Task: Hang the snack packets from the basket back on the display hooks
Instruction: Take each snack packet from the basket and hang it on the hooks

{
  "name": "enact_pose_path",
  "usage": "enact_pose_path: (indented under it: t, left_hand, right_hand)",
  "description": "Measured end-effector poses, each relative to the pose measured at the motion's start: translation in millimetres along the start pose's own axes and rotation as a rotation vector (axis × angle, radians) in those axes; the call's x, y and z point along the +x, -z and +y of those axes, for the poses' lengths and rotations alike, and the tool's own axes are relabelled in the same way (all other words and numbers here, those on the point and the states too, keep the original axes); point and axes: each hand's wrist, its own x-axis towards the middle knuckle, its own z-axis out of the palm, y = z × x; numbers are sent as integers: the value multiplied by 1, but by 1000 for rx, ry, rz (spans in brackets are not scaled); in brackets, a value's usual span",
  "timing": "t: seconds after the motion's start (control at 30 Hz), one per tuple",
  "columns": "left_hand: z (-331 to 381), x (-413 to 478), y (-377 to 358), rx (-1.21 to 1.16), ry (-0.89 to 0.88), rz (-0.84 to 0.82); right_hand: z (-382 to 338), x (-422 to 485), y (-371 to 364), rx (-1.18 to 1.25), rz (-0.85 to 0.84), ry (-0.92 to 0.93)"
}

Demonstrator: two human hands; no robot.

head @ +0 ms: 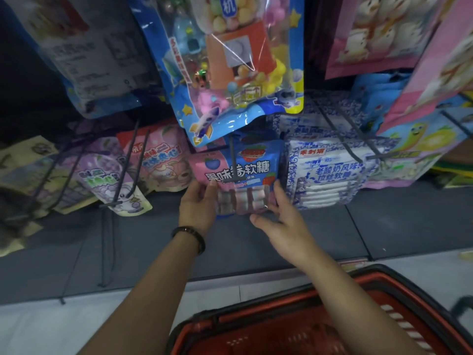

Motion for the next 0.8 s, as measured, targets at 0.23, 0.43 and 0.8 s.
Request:
enact_pose_path:
  t: [0.23, 0.43, 0.8]
  left_hand:
    - [8, -17, 3, 16, 47, 90]
    - [8, -91, -36, 117, 92, 9]
    - [72, -126, -121, 1201, -963, -430]
  right_hand:
    - [0, -21, 18, -169, 67, 100]
    - [-12, -44, 69, -325, 593, 288]
    - [-27, -30, 111, -241, 689, 252]
